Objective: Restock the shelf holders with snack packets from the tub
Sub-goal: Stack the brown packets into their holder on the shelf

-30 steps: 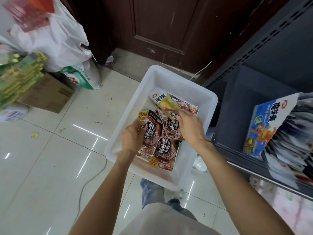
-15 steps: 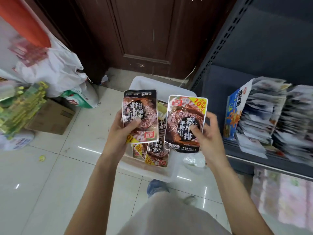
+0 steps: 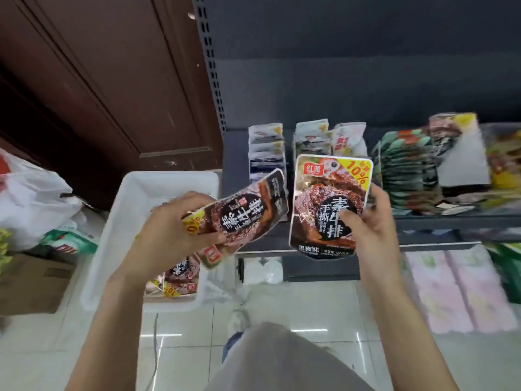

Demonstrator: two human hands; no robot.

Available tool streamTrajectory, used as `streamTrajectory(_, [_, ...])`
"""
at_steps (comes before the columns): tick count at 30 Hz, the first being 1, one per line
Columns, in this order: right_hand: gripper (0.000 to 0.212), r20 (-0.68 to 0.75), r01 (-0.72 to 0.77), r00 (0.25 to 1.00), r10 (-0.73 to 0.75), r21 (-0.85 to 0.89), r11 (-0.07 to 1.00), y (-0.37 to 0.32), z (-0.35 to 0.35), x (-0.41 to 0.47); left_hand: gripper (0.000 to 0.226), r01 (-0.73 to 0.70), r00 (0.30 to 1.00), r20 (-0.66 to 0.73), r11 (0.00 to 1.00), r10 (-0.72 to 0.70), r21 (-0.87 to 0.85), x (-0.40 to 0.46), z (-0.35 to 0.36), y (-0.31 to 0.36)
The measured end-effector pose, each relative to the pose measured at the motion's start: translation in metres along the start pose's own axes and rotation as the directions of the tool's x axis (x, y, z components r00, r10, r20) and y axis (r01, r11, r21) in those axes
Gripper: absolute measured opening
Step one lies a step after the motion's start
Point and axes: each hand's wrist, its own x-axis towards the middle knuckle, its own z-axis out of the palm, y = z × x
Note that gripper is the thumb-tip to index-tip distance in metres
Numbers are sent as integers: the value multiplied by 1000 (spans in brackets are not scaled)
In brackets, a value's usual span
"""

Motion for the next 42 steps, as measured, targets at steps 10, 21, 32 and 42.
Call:
streamTrajectory(10, [16,-390,25,919,62,215,976,-26,-229,-29,21,-189,980,-123,934,158,-304,69,168,178])
streamTrajectory(21, [30,-602,129,798,-3,166,978,-57,-328,20,19,-536,822,-186,842,538,64,191,308,276])
streamTrajectory(32, [44,-463,305,864,-196,174,936,-84,-337,144,24,-661,749,244,718,616,216,213,372,263])
streamTrajectory(42, [28,-148,192,970,-195,-34,981,-69,-317,207,35,-522,798,411,846,440,107,193,384,229])
